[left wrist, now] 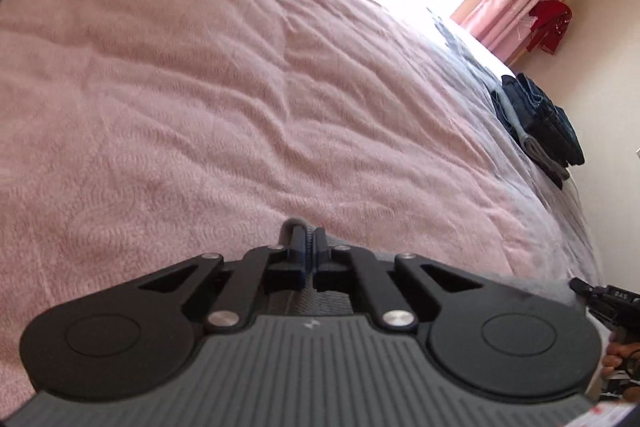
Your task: Fold clothes
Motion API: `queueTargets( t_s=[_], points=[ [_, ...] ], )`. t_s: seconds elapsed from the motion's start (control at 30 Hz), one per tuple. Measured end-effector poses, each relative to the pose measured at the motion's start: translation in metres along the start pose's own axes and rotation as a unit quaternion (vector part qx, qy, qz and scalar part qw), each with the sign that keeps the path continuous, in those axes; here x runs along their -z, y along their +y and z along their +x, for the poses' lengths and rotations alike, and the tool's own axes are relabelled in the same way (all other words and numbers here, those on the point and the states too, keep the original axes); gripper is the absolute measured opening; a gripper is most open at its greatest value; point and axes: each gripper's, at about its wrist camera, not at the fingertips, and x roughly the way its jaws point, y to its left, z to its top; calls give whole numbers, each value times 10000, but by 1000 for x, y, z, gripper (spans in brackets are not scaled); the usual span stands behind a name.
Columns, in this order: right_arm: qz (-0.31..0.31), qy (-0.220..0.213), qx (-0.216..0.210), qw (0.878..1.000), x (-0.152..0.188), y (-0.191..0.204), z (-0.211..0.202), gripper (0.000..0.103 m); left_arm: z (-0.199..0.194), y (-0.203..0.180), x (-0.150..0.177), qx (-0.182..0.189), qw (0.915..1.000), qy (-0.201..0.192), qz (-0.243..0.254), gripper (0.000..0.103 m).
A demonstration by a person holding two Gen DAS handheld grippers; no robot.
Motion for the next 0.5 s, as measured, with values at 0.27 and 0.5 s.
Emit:
queueTargets(
  t_s=[0.27, 0.5],
  points=[
    [-370, 344, 1329, 9898, 15, 2, 40, 0, 20, -14, 17, -1188, 9904, -63, 704, 5],
    [-1508, -204, 1011, 9832, 21, 84, 3, 1, -23, -70, 0, -1242, 9828, -530, 1259, 2]
  ],
)
